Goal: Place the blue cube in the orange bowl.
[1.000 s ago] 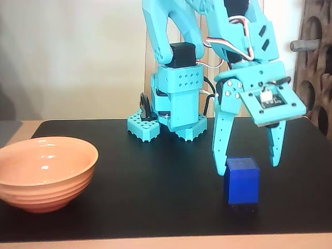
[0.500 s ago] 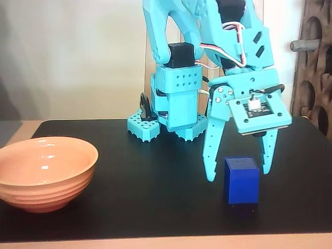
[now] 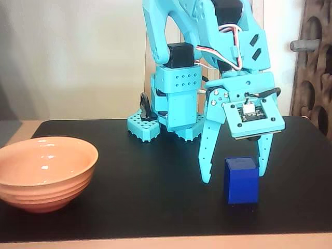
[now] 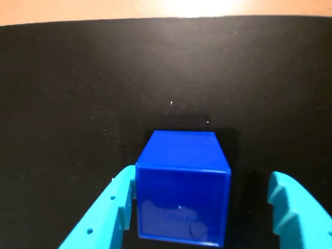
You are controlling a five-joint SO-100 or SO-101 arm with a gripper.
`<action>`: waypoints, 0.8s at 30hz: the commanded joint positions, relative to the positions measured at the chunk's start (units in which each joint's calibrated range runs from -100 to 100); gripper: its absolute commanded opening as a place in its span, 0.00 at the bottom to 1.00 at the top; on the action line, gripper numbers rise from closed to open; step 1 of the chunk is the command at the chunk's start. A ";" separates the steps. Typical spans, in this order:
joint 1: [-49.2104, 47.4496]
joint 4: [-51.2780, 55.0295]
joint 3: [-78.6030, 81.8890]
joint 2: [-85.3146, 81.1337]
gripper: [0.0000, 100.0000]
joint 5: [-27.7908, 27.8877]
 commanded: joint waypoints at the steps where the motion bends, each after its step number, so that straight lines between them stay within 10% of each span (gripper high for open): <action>1: 0.80 -1.56 0.24 -1.99 0.28 -0.43; 24: 0.90 -1.65 2.69 -2.42 0.15 -0.22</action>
